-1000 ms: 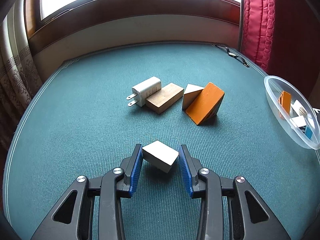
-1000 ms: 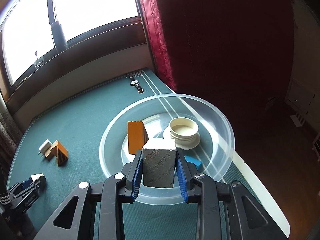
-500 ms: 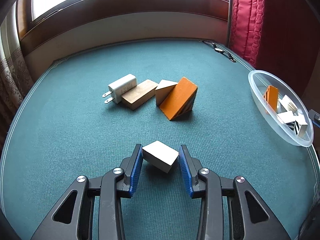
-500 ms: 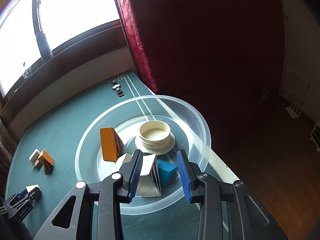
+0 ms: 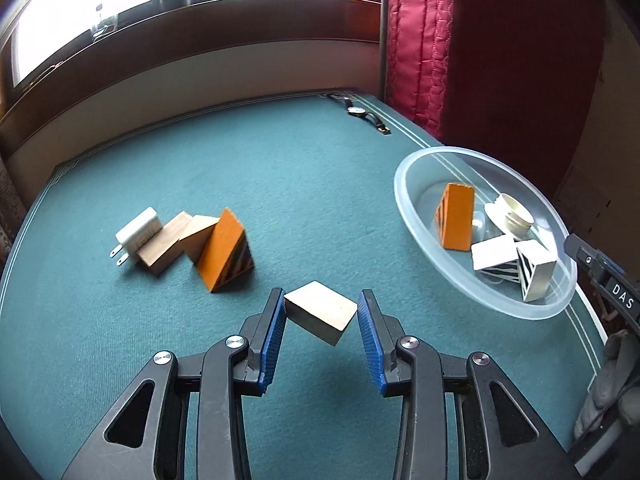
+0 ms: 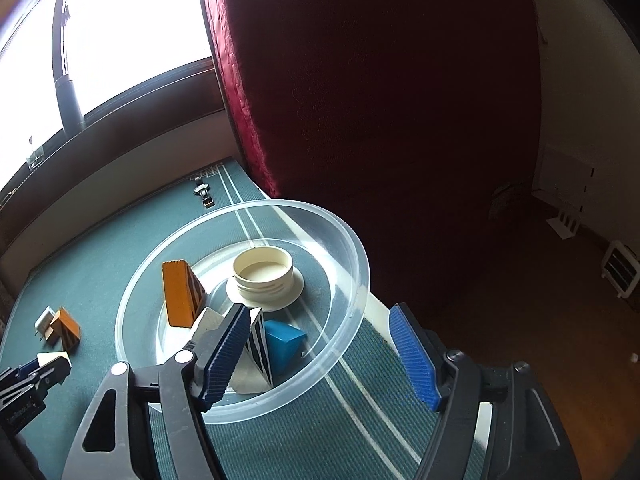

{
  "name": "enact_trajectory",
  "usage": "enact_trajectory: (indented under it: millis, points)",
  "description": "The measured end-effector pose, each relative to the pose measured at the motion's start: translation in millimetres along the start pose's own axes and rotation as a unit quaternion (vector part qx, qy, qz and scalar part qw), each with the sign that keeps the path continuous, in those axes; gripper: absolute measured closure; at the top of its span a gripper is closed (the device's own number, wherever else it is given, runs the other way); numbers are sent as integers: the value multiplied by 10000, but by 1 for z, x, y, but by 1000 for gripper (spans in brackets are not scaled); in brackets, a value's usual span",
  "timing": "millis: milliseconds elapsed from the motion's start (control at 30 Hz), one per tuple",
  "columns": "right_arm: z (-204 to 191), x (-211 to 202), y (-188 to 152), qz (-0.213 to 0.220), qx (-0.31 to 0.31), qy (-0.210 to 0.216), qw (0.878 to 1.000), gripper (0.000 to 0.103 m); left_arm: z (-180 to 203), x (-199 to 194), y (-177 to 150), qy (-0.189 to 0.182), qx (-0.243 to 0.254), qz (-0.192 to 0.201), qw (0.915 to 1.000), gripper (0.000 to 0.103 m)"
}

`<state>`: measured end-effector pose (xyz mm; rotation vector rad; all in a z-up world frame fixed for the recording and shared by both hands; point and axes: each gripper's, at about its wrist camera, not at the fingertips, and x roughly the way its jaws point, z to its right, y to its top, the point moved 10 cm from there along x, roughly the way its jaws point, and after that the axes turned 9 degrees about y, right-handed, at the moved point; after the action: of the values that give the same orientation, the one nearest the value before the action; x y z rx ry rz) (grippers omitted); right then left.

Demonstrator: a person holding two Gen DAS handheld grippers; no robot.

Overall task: Organize rigid objects
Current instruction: 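Lower the wooden block into the clear bowl and open the left gripper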

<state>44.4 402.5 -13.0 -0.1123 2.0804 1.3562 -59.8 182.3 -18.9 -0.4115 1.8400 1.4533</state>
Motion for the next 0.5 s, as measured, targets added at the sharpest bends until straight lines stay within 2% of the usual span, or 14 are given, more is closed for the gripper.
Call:
enact_trajectory:
  millis: [500]
  points:
    - [2, 10, 0, -148, 204, 202, 9995, 22, 76, 3, 35, -382, 490, 268, 9977, 65]
